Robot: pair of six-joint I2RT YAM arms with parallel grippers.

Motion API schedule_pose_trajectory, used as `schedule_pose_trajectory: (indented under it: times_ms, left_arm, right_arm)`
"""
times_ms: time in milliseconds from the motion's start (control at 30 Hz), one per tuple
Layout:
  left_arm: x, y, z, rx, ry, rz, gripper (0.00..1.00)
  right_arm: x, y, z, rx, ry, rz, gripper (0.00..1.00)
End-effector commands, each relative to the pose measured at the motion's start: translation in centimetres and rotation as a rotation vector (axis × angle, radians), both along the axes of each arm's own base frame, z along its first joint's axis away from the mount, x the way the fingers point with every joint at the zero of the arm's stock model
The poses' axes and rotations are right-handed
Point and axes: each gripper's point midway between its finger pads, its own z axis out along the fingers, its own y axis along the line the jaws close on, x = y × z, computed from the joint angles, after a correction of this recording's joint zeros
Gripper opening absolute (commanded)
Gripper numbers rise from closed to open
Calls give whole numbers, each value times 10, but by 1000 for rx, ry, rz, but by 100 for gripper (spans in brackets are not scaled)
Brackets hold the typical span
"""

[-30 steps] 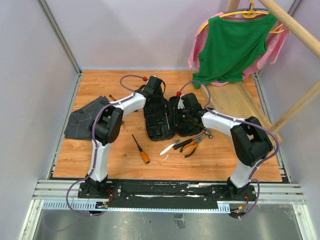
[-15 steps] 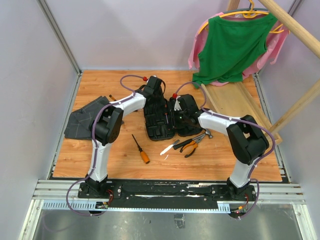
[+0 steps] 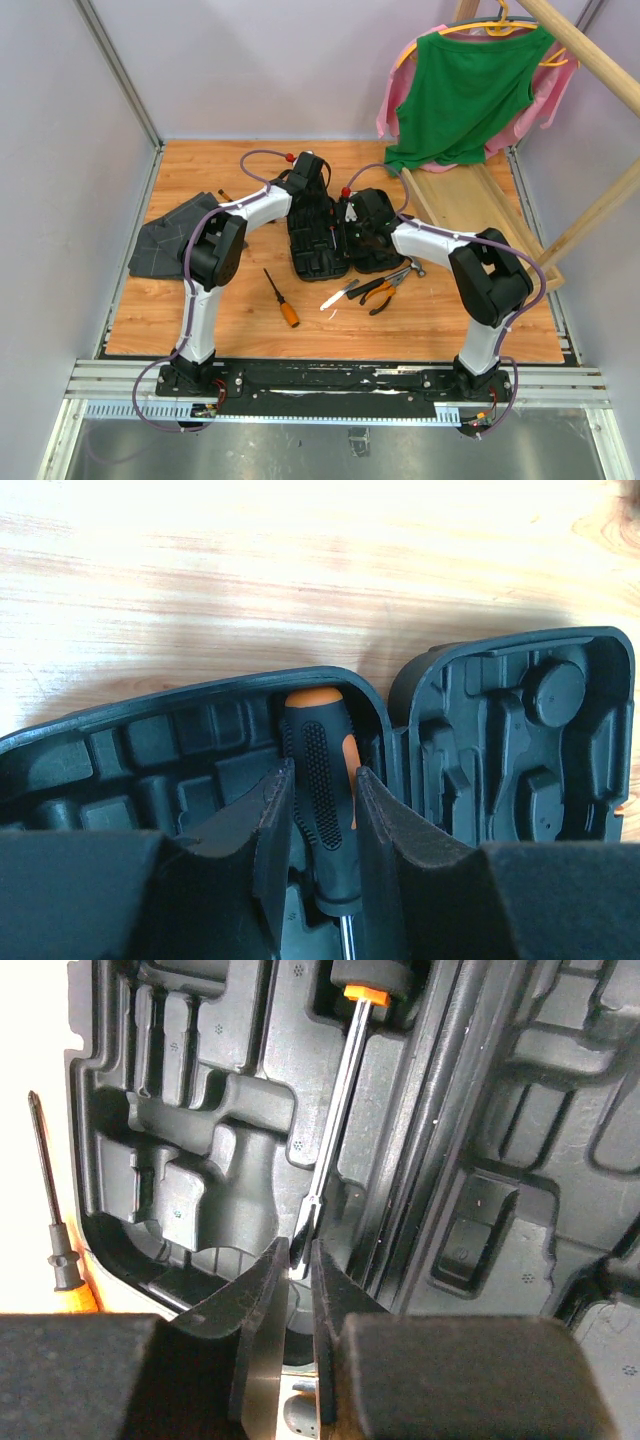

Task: Sort the tools into containers
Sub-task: Place the screwdriver in the storage box.

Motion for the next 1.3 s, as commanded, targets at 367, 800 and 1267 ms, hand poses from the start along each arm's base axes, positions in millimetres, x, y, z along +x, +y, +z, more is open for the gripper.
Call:
schedule_pose_trajectory:
  times_ms: [367,800,1267]
  left_arm:
    - [-16,12,-43,75,89,0,32]
    - [-20,18,-54,107,104,-4,30]
    - [-32,42,-85,272,177,-31,26]
  right_arm:
    - [-7,-23,-32,-201,49,-47,4]
    - [-30,-53,-79,-358,167,-94,1]
    - [-36,-58,-87,-378,193,-95,1]
